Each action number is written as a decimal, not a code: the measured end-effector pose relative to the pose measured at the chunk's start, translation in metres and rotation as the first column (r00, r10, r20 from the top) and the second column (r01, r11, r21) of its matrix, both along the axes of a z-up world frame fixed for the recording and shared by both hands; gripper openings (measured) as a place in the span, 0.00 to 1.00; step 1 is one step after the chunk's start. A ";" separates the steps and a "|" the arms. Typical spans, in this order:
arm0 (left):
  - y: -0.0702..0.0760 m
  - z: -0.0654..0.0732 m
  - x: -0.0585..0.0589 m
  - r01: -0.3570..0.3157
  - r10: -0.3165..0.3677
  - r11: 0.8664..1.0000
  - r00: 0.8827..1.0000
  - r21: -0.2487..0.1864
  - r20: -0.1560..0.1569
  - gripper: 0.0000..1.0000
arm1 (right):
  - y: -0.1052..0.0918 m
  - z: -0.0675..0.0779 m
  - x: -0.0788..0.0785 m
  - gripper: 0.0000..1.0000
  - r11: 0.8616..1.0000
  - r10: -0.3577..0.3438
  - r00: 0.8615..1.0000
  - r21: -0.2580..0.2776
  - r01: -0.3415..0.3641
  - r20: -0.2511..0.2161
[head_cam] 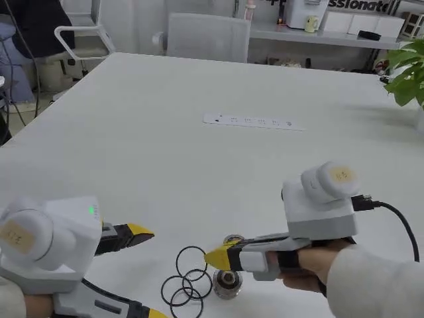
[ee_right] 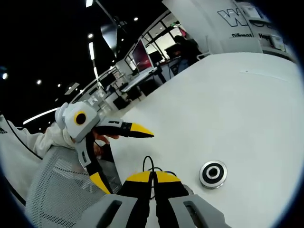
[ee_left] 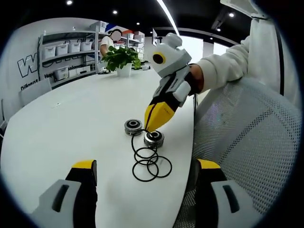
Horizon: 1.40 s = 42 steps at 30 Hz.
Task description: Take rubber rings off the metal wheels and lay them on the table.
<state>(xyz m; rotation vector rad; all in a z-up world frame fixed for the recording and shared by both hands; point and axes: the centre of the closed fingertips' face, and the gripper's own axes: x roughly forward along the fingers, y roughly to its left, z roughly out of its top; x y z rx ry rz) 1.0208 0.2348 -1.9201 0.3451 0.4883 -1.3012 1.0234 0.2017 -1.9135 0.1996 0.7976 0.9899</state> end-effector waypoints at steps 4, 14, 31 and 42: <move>0.001 -0.002 -0.001 0.001 -0.001 1.000 1.000 0.006 -0.009 0.82 | 0.003 -0.010 -0.008 0.00 0.998 0.045 0.999 -0.037 -0.045 -0.011; 0.002 -0.005 -0.001 -0.003 0.003 1.000 1.000 0.017 -0.020 0.79 | 0.000 -0.028 -0.016 0.00 0.982 0.116 0.993 -0.152 -0.112 0.017; 0.002 -0.005 -0.002 -0.003 0.004 1.000 1.000 0.014 -0.030 0.78 | 0.004 -0.033 -0.025 0.07 0.942 0.249 0.964 -0.251 -0.221 0.089; 0.002 -0.006 -0.002 -0.006 0.006 1.000 0.999 0.015 -0.031 0.77 | 0.002 -0.039 -0.036 0.09 0.915 0.312 0.948 -0.289 -0.282 0.062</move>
